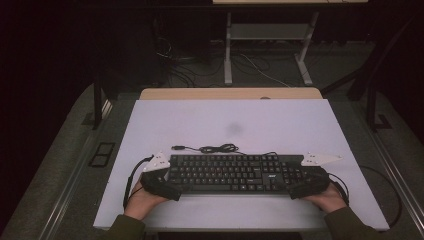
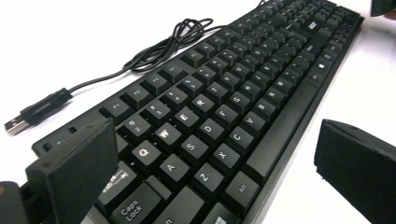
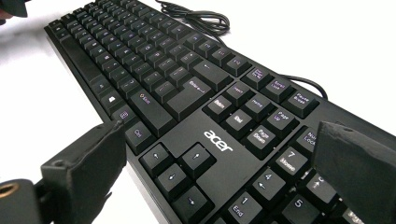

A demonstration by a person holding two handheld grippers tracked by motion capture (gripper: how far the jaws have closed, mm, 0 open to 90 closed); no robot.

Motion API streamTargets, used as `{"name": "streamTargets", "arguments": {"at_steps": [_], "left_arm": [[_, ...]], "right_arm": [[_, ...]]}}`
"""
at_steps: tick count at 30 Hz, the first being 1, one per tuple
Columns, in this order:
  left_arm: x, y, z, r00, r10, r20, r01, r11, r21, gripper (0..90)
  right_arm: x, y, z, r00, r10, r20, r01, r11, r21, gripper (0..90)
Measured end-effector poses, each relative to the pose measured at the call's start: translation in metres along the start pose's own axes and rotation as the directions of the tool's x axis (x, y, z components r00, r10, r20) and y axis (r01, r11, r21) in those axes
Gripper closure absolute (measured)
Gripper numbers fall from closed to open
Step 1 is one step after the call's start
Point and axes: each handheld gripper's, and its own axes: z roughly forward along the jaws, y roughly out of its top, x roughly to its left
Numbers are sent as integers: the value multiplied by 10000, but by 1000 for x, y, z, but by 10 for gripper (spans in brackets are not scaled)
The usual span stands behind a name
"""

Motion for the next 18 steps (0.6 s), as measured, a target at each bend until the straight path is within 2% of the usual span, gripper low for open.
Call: {"name": "streamTargets", "arguments": {"at_steps": [18], "left_arm": [[-1, 1, 3, 9999, 75, 67, -75, 10000, 35, 0]], "right_arm": [[0, 5, -2, 9989, 287, -371, -292, 9995, -141, 31]]}}
